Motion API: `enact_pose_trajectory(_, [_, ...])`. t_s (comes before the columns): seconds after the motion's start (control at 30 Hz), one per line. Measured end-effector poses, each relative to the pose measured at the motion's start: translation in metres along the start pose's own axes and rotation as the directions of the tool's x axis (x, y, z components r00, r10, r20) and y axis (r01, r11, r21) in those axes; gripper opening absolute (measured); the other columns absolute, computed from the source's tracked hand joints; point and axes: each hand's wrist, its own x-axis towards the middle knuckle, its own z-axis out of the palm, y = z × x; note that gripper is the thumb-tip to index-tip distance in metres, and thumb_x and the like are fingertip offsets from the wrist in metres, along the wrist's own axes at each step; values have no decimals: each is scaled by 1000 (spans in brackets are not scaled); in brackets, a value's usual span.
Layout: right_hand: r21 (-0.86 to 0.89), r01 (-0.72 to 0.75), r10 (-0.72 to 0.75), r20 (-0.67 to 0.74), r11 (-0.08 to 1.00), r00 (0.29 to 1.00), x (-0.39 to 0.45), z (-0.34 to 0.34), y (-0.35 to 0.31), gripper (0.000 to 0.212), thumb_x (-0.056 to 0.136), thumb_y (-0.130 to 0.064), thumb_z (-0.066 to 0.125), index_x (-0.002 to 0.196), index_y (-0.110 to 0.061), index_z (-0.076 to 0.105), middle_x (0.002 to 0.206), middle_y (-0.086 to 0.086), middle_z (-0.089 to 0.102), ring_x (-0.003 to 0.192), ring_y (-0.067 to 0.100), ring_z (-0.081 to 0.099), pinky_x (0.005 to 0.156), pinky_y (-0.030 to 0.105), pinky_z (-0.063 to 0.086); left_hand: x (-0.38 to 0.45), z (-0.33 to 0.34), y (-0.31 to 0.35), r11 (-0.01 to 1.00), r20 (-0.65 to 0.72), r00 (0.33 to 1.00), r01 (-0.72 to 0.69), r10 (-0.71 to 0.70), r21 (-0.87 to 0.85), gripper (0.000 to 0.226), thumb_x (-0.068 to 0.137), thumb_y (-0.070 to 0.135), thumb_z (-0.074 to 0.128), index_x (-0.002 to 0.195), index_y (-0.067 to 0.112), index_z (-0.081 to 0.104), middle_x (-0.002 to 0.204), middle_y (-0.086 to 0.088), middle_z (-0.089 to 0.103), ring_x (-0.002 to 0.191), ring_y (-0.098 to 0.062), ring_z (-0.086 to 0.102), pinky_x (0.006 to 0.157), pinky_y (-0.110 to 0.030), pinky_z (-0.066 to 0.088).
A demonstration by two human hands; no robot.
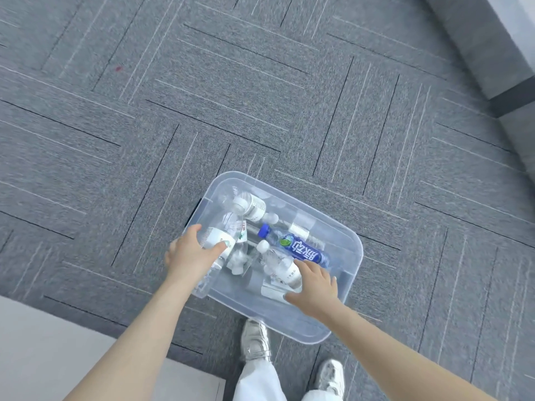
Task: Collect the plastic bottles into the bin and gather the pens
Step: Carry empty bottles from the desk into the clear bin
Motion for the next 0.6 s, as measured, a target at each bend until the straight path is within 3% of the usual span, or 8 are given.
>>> enact_pose_trajectory(0.1, [-14, 27, -27, -17, 1000, 999, -4, -2, -2, 76, 82, -38, 61, 147, -28, 22, 154, -2, 22, 142, 24, 17, 117, 51, 12, 1, -2, -2, 1000, -47, 999, -5, 6, 15, 67, 83, 45, 60, 140, 23, 33, 143, -6, 43, 137, -27, 25, 110, -50, 26])
enact_pose_trajectory(0.6, [-56, 128, -134, -106, 990, 985, -56, -66, -44, 72, 83, -34, 61, 146, -24, 26, 153, 0, 24, 140, 25, 21, 116, 43, 16, -64, -61, 13, 992, -156, 980, -126, 125, 2, 52, 85, 36, 60, 132, 18, 46, 136, -5, 51, 127, -28, 40, 105, -42, 33])
